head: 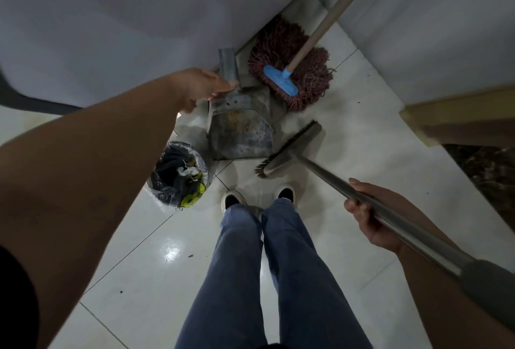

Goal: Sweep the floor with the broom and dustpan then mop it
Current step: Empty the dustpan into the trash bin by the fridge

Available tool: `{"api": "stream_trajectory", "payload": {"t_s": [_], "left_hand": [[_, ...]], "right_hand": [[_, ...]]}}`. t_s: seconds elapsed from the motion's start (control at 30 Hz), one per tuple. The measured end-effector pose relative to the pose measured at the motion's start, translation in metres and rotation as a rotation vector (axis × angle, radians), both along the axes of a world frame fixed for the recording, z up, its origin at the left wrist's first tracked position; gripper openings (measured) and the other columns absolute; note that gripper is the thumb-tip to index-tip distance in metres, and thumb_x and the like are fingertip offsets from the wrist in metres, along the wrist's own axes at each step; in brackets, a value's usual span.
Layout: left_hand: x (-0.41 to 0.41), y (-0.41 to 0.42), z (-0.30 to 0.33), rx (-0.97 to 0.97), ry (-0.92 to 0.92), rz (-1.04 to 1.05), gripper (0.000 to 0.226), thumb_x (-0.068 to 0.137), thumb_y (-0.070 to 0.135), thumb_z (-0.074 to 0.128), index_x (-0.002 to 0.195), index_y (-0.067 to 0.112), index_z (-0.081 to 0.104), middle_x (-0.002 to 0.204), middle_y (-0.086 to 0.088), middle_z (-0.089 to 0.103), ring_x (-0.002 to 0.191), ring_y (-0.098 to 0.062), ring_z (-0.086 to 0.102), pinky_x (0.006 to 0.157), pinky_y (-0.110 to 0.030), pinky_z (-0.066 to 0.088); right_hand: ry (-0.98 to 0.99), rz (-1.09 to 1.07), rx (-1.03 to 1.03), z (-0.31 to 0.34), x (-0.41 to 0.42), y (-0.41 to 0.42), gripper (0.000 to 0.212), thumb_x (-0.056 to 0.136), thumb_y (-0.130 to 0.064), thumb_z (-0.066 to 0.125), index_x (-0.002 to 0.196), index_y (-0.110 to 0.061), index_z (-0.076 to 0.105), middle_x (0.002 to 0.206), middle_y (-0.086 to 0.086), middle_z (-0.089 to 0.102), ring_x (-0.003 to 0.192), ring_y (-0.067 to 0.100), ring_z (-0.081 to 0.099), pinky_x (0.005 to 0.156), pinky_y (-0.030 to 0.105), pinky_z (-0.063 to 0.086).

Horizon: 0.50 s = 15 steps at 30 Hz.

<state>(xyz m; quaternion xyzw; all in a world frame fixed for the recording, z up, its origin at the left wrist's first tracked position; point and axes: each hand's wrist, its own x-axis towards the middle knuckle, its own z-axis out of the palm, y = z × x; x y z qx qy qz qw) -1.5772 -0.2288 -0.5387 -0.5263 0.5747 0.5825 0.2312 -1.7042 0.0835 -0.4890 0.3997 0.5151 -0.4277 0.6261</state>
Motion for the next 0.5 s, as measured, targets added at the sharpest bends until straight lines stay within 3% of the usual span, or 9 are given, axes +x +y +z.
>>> {"api": "stream_trajectory", "payload": {"t_s": [0.1,0.2,0.27,0.33,0.37,0.43,0.5], "left_hand": [[-0.002,0.012,0.004,0.090,0.050,0.052,0.015,0.088,0.036,0.059,0.090,0.021,0.058,0.113,0.000,0.059,0.109,-0.016,0.052,0.102,-0.045,0.030],[-0.004,0.027,0.000,0.075,0.045,0.095,0.021,0.092,0.040,0.052,0.096,0.020,0.057,0.101,-0.001,0.059,0.095,-0.017,0.055,0.103,-0.046,0.036],[-0.006,0.038,-0.006,-0.018,0.015,0.060,0.035,0.091,0.048,0.050,0.102,0.017,0.059,0.100,-0.006,0.058,0.094,-0.022,0.055,0.090,-0.036,0.045],[-0.011,0.045,-0.011,-0.156,0.018,0.016,0.037,0.089,0.050,0.052,0.089,0.014,0.059,0.078,-0.005,0.053,0.073,-0.017,0.051,0.062,-0.024,0.041],[-0.013,0.046,-0.011,-0.196,0.024,-0.003,0.036,0.088,0.049,0.054,0.080,0.013,0.056,0.070,-0.004,0.048,0.068,-0.017,0.048,0.055,-0.024,0.036],[-0.016,0.041,-0.012,-0.205,0.033,-0.019,0.036,0.087,0.047,0.057,0.084,0.011,0.061,0.080,-0.009,0.058,0.082,-0.023,0.056,0.063,-0.028,0.043],[-0.016,0.030,-0.012,-0.224,0.014,-0.019,0.053,0.086,0.046,0.060,0.115,0.001,0.060,0.119,-0.020,0.060,0.112,-0.032,0.055,0.086,-0.036,0.046]], "right_hand": [[0.034,-0.061,0.036,0.003,0.007,-0.002,0.023,0.094,-0.022,0.053,0.078,-0.006,0.050,0.055,0.007,0.048,0.029,0.009,0.052,0.031,0.015,0.046],[0.039,-0.157,0.023,0.005,0.012,0.002,0.024,0.093,-0.021,0.054,0.077,-0.003,0.052,0.050,0.008,0.053,0.033,0.013,0.056,0.035,0.019,0.050],[-0.034,-0.203,-0.041,0.005,0.013,0.006,0.021,0.081,-0.017,0.067,0.077,-0.001,0.054,0.051,0.007,0.055,0.036,0.013,0.059,0.036,0.020,0.051],[-0.171,-0.241,-0.147,0.002,0.014,0.010,0.037,0.049,-0.006,0.089,0.072,0.003,0.061,0.054,0.008,0.060,0.040,0.014,0.063,0.039,0.022,0.054],[-0.237,-0.245,-0.185,0.000,0.014,0.011,0.045,0.035,-0.002,0.094,0.067,0.004,0.064,0.055,0.008,0.062,0.042,0.015,0.065,0.041,0.023,0.055],[-0.287,-0.224,-0.207,-0.005,0.014,0.011,0.045,0.029,-0.002,0.095,0.064,0.005,0.068,0.058,0.008,0.065,0.046,0.015,0.067,0.043,0.024,0.056],[-0.236,-0.201,-0.156,-0.013,0.016,0.005,0.029,0.054,-0.008,0.088,0.067,0.006,0.067,0.059,0.009,0.064,0.044,0.014,0.065,0.041,0.022,0.054]]}}
